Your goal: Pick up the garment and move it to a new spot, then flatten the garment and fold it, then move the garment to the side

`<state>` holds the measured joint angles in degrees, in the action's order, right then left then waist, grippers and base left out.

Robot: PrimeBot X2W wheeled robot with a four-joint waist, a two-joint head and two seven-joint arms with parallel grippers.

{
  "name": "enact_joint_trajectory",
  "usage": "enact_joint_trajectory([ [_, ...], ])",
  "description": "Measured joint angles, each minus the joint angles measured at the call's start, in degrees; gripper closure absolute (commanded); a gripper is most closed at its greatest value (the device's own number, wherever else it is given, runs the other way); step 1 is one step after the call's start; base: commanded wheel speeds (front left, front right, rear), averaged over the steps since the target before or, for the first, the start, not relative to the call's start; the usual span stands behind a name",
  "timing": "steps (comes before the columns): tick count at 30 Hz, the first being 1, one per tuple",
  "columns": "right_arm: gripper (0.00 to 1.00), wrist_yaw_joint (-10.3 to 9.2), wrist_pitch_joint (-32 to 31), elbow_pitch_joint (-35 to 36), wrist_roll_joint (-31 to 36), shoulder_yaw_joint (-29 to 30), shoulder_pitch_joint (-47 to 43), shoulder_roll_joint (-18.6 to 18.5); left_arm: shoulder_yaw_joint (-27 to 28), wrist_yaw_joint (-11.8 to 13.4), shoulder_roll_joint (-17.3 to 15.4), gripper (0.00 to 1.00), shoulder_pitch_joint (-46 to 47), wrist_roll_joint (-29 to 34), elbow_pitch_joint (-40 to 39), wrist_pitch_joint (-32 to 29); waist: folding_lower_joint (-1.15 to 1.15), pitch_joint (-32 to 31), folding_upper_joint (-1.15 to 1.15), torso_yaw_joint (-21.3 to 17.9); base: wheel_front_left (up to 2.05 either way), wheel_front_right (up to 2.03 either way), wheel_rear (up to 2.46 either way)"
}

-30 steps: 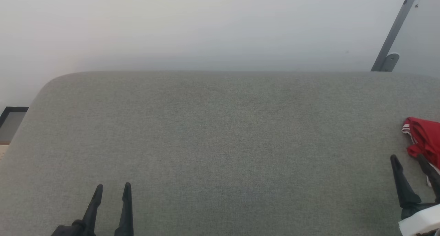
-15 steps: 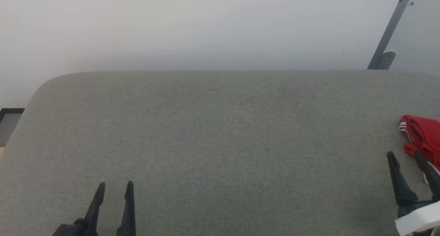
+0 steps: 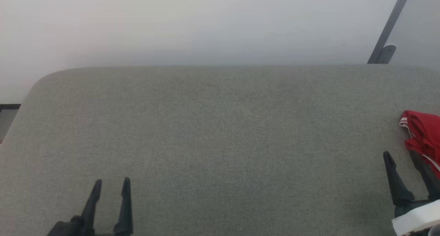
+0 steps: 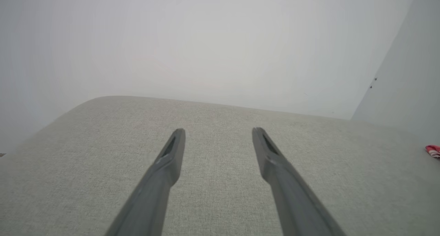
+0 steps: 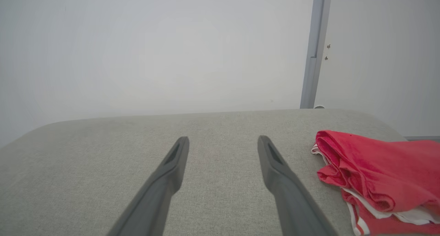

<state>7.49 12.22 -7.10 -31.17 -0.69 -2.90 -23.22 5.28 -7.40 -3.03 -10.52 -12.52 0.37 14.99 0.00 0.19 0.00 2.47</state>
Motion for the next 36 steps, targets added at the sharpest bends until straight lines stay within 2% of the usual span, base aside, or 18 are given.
enact_joint_trajectory([
  [1,1.0,0.0,-0.01,0.09,-0.03,-0.18,0.13,0.0,0.32,0.0,0.04,1.0,0.06,0.2,-0.26,0.0,0.0,0.23,0.0,-0.06,0.0,0.0,0.0],
  [7,1.0,0.0,-0.29,-2.45,-0.36,-1.35,-1.4,2.57,0.16,0.0,0.29,1.0,-0.23,-0.58,2.38,-0.23,0.0,0.37,0.0,-0.12,0.0,0.0,0.0],
  [36,1.0,0.0,-6.57,-4.14,-21.6,1.31,1.48,8.75,-1.13,0.01,-0.56,1.0,4.69,-29.64,6.73,-6.42,0.0,0.27,0.0,-0.67,0.0,0.0,0.0],
])
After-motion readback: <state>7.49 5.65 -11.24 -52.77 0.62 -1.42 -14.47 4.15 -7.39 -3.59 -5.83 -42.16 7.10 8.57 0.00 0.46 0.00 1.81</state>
